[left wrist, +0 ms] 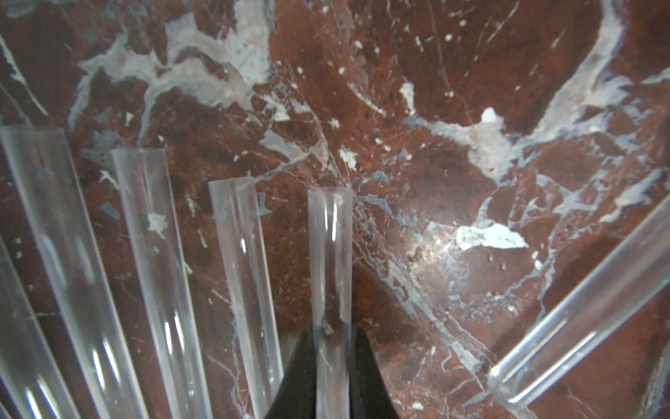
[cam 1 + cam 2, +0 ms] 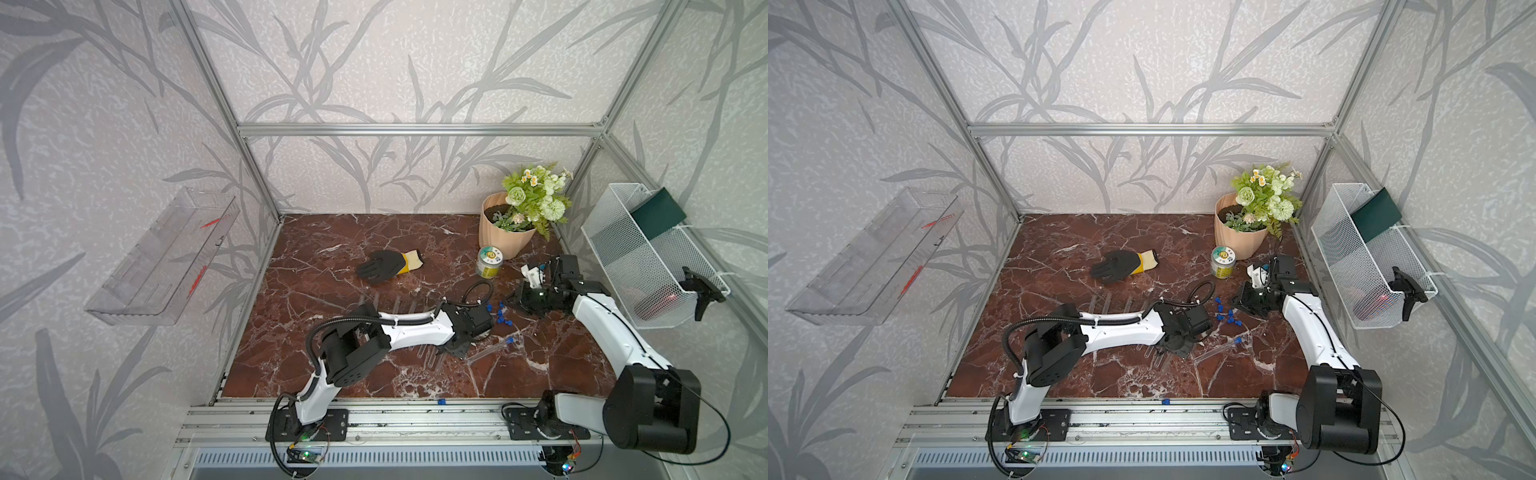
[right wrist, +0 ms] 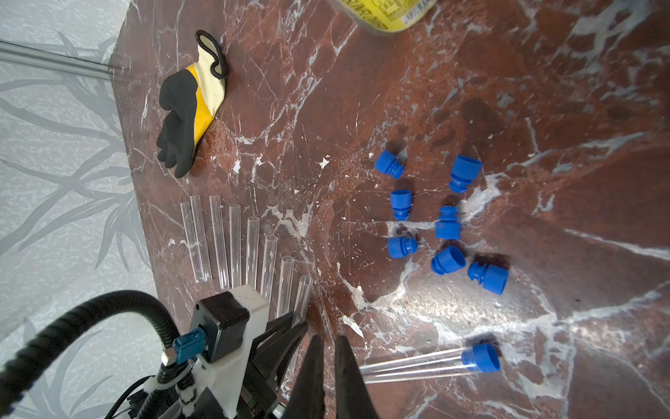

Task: Remove stoppers from test tubes
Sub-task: Place the test tube at the center of the board.

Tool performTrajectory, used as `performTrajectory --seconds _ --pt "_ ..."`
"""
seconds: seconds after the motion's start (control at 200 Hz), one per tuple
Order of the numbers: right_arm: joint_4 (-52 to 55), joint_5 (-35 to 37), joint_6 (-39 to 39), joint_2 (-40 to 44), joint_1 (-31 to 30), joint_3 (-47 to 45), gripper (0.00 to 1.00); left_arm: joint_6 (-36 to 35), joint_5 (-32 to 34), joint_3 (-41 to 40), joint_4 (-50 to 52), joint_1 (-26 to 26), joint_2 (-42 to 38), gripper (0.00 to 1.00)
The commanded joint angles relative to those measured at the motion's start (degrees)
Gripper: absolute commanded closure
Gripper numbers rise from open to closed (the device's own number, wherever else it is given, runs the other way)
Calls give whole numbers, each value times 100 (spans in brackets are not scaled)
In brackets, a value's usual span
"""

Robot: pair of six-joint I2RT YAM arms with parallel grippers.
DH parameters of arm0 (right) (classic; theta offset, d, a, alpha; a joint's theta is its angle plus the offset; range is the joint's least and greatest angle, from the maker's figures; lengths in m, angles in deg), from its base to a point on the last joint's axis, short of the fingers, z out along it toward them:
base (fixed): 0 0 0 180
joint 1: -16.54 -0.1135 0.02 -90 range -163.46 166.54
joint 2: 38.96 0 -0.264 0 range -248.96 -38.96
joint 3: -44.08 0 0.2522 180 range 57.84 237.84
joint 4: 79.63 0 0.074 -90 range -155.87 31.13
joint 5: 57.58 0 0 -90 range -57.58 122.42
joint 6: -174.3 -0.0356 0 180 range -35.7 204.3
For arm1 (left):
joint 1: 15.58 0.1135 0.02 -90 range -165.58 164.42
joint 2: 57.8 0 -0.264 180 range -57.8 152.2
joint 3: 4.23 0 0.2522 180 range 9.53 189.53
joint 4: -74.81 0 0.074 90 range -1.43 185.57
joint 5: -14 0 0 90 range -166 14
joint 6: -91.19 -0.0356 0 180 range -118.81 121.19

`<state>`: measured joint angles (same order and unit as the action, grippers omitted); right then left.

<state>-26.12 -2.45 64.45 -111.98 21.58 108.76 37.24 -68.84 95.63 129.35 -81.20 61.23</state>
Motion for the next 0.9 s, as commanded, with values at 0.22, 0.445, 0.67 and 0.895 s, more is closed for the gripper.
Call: performTrajectory --seconds 0.22,0.445,0.67,0.895 --pt "115 86 -8 129 37 -20 86 12 128 139 162 -30 22 70" --pt "112 89 -27 138 83 6 85 -135 181 292 361 -35 -97 66" --pt "2 55 -104 138 129 -59 82 -592 197 410 406 -98 -428 61" --pt "-202 -30 -332 173 222 -320 73 -1268 -475 736 133 -272 -417 60"
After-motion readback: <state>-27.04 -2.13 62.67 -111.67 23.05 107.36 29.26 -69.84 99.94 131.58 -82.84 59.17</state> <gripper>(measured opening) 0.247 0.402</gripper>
